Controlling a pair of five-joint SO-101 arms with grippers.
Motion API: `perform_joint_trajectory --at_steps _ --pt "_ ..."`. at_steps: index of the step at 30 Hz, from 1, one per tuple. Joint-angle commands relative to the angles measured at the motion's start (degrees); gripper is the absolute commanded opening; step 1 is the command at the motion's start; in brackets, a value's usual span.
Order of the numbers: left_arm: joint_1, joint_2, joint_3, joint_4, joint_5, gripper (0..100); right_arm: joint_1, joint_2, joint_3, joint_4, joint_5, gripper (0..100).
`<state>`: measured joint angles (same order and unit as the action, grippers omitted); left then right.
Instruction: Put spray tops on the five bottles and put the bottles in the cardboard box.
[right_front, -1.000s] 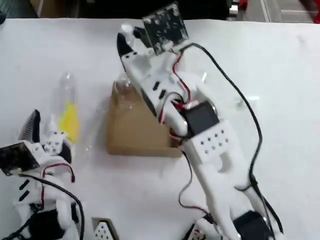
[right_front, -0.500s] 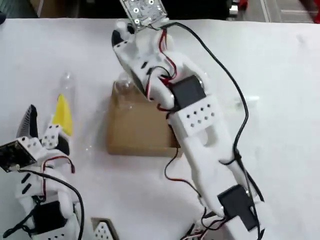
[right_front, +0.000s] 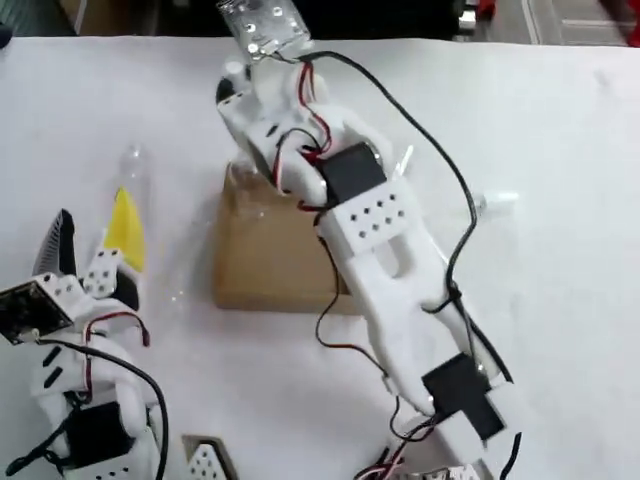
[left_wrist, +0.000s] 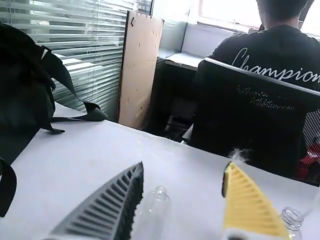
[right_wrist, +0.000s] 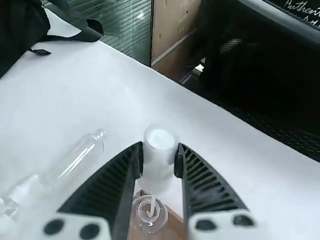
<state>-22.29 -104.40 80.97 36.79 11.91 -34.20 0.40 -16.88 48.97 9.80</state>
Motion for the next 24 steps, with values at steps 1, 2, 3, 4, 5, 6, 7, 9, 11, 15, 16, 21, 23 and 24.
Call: perform_joint_trajectory --at_steps 1,2,3,4,5,6,7,9,11,15,16,21,23,24 --pt "-0.2 -0.4 -0.3 -1.6 0.6 24 -0.2 0.5 -2.9 -0.4 0.6 1.5" --pt "0.2 -0.4 -0.3 -1.6 0.5 24 -0.2 1.1 -2.7 -1.0 0.6 1.5" --pt "0.7 -0.4 -0.3 -1.6 0.4 24 -0.2 1.6 -2.6 -1.5 0.6 1.5" --pt "1.2 -0.4 -0.3 -1.5 0.3 24 -0.2 2.2 -2.5 -1.8 0.6 1.5" --pt "1.5 -0.4 -0.2 -1.5 0.3 24 -0.2 2.9 -2.5 -1.8 0.6 1.5" --pt "1.5 -0.4 -0.2 -1.5 0.3 24 -0.2 3.5 -2.5 -1.8 0.6 1.5" --pt "1.5 -0.4 -0.2 -1.5 0.3 24 -0.2 4.0 -2.5 -1.9 0.6 1.5" --pt "1.5 -0.4 -0.2 -1.5 0.3 24 -0.2 5.1 -2.5 -2.6 0.6 1.6" --pt "1.5 -0.4 -0.2 -1.5 0.3 24 -0.2 5.9 -2.6 -2.8 0.6 1.6" --pt "1.5 -0.4 -0.2 -1.5 0.3 24 -0.3 7.5 -2.5 -3.5 0.5 1.6" --pt "1.5 -0.4 -0.2 -1.5 0.3 24 -0.3 8.0 -2.5 -3.5 0.5 1.6" --pt "1.5 -0.4 -0.2 -1.5 0.3 24 -0.3 9.9 -2.5 -3.7 0.5 1.6" --pt "1.5 -0.4 -0.2 -1.5 0.3 24 -0.3 10.4 -2.5 -3.9 0.5 1.6" --pt "1.5 -0.4 -0.2 -1.5 0.3 24 -0.3 10.8 -2.5 -3.9 0.5 1.6"
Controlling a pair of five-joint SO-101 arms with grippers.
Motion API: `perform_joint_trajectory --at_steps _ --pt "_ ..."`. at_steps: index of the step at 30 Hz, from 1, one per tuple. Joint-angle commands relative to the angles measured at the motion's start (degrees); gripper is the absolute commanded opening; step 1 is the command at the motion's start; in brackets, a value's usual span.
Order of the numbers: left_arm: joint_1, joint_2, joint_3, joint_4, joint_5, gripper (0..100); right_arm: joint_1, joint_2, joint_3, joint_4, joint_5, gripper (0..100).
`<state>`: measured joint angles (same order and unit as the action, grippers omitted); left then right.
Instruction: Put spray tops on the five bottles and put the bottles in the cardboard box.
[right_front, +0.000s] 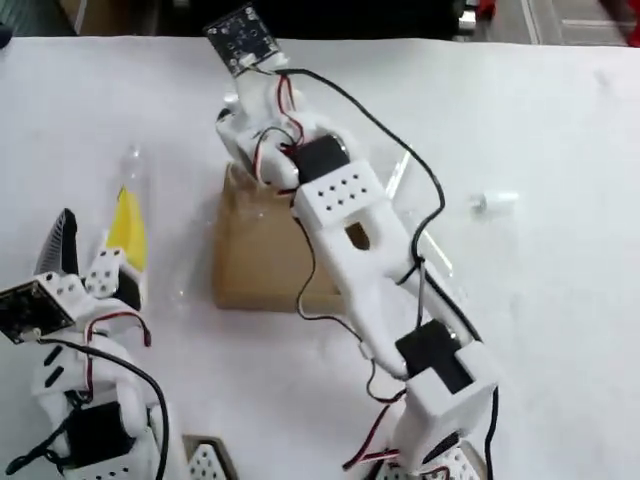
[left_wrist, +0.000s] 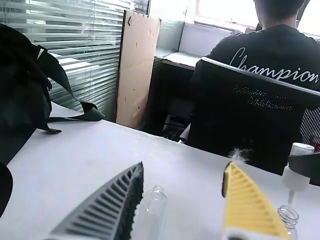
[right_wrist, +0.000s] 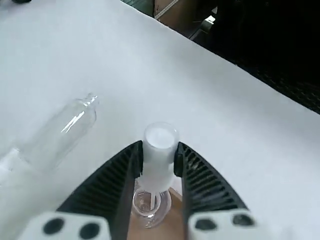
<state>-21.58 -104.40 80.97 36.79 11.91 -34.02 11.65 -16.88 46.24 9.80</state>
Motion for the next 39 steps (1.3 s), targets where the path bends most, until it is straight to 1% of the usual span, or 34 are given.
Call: perform_joint_trajectory --at_steps 1,11,17,19,33,36,39 --pt "0.7 -0.4 -0.2 -1.5 0.3 24 -0.5 -0.2 -2.5 -1.2 0.5 1.6" --pt "0.7 -0.4 -0.2 -1.5 0.3 24 -0.8 1.1 -2.5 -0.7 0.5 2.2" --pt "0.7 -0.4 -0.2 -1.5 0.3 24 -1.0 1.1 -2.5 0.1 0.5 13.1" --pt "0.7 -0.4 -0.2 -1.5 0.3 24 -1.0 1.1 -2.5 0.1 0.5 15.1" --pt "0.7 -0.4 0.6 -1.9 0.3 24 -1.0 0.2 -2.9 0.2 0.5 15.6" --pt "0.7 -0.4 0.6 -1.9 0.3 24 -0.8 -3.7 -3.0 0.4 0.5 15.6" --pt "0.7 -0.4 0.6 -1.9 0.3 24 -0.7 -11.4 -3.0 2.0 0.5 15.6"
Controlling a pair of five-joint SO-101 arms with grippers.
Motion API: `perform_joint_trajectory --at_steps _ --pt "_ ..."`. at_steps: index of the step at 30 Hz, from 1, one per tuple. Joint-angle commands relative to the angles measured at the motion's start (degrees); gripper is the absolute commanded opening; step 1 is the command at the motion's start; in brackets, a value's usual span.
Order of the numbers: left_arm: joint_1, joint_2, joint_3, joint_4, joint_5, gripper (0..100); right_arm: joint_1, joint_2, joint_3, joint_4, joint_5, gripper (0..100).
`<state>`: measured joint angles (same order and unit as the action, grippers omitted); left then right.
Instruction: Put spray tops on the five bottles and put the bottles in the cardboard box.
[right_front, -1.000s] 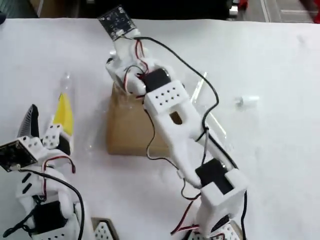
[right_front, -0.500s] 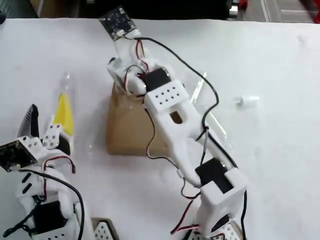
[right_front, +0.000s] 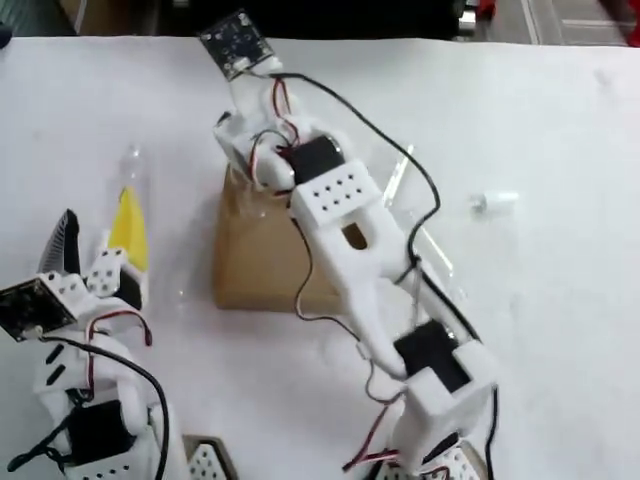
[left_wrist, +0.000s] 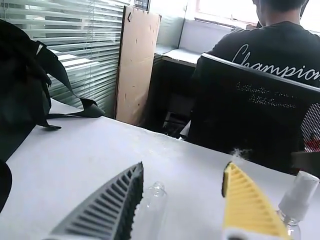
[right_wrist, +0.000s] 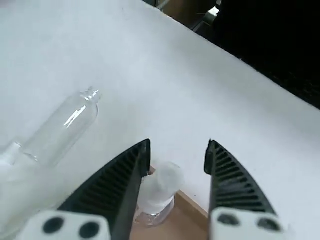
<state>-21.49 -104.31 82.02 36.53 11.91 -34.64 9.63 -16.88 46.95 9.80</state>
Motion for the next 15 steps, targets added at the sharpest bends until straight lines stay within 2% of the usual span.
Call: perform_joint_trajectory --at_steps 1,7,15 --pt "0.7 -0.5 -0.4 -1.7 0.4 24 0.1 -12.2 -3.0 2.1 0.5 15.6" --pt "0.7 -0.5 -0.4 -1.4 0.5 24 8.0 -25.7 -2.6 8.0 -0.2 15.6" --pt "0.8 -0.5 -0.3 -1.2 0.5 24 31.6 -36.0 -2.5 25.1 -13.2 15.3"
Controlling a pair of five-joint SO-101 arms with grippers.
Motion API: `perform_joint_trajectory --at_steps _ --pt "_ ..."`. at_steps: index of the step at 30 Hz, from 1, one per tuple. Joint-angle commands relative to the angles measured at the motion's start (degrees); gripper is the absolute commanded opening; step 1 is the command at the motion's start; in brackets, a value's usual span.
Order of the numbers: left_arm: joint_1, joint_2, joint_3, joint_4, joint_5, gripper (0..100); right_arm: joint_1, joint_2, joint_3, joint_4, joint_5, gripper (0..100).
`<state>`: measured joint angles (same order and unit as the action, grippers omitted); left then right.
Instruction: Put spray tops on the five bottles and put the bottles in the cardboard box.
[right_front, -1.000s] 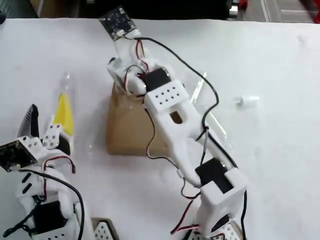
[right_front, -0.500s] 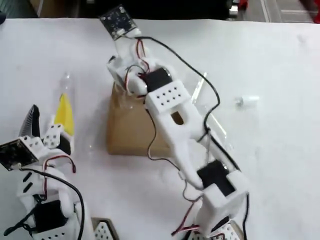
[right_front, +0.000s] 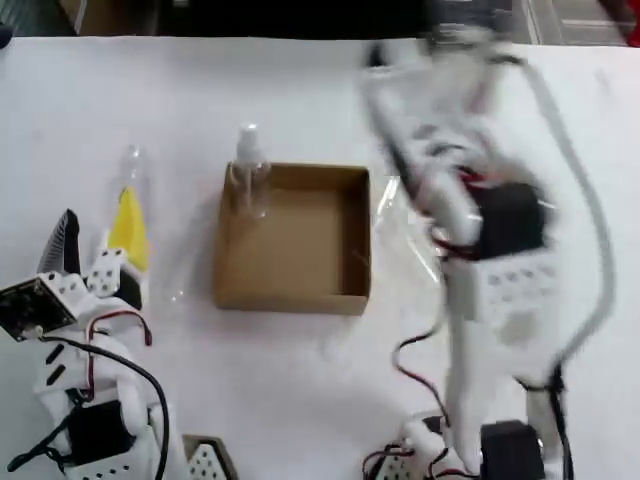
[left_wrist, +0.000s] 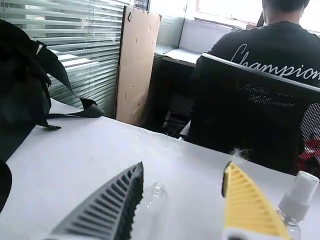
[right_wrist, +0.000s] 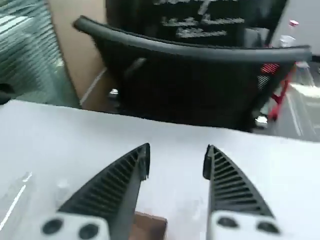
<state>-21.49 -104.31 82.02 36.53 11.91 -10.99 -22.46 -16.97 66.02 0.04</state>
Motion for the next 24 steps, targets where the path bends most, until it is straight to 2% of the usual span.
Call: perform_joint_trajectory --at_steps 1,4,7,13,15,18,24 --pt "1.4 -0.5 -0.3 -1.2 0.4 24 10.3 -4.2 -1.9 8.5 -4.4 15.3" --pt "3.6 -0.5 0.9 -1.7 0.2 24 15.3 -4.8 3.0 13.0 -5.5 15.2" --pt "4.4 -0.5 1.0 -1.5 0.2 24 18.5 -4.6 11.9 12.1 -5.1 15.4" --pt "4.9 -0.5 1.0 -1.2 0.2 24 21.8 -4.8 30.5 -1.5 -4.6 15.2" --pt "5.4 -0.5 1.0 -1.2 0.2 24 22.5 -4.7 33.0 -4.6 -1.2 15.2" --pt "5.8 -0.4 1.0 -1.2 0.2 24 21.6 -4.2 33.9 -7.6 3.8 15.2" --pt "5.7 -0.4 1.0 -1.2 0.2 24 12.9 5.8 24.5 -6.5 3.9 15.2"
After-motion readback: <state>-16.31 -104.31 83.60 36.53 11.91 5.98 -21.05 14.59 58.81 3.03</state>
